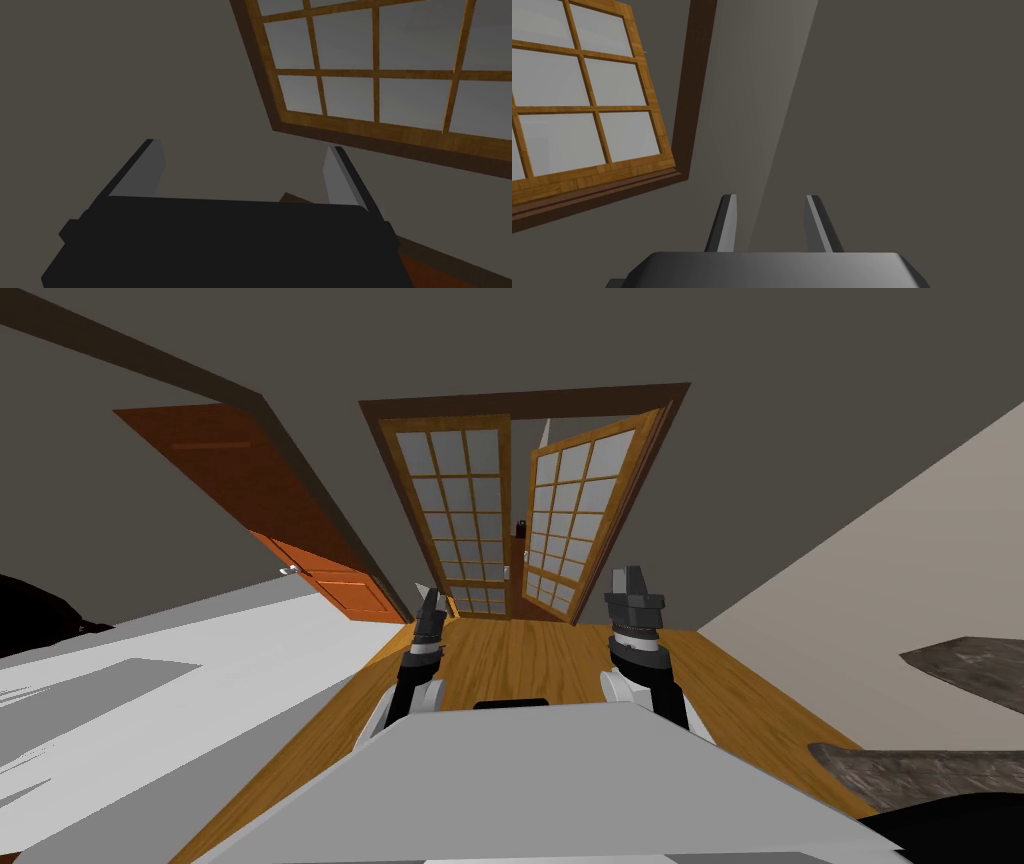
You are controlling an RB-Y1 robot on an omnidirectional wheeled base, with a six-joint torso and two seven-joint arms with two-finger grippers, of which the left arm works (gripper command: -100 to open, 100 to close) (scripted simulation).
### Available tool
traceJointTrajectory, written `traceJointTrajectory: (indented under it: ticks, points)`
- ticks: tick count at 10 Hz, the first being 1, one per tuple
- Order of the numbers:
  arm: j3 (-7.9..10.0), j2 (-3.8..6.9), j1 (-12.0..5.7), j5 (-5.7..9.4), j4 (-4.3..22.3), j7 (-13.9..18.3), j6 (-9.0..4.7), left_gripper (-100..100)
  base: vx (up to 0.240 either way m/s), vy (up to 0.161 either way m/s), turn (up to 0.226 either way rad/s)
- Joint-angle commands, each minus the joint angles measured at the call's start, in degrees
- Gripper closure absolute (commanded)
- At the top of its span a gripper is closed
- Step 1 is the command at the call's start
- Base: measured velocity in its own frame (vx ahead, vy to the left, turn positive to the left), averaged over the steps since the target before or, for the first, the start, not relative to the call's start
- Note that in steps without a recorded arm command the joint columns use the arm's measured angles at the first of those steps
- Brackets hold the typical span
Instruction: Push the door open
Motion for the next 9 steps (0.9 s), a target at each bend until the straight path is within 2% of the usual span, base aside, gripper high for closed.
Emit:
traceJointTrajectory:
  ticks: [1,5,6,9]
  points:
    - [0.29,0.56,-0.49,-0.72,2.2,-2.3,-0.53,-100,0.156,-0.056,0.021]
    - [0.83,1.34,-1.46,-1.76,5.9,-5.6,-1.53,-100,0.111,-0.042,0.014]
    - [1.12,1.68,-2.00,-2.33,8.0,-7.4,-2.07,-100,0.121,-0.045,0.025]
    - [1.57,2.19,-2.81,-3.19,11.1,-10.1,-2.90,-100,0.115,-0.048,0.016]
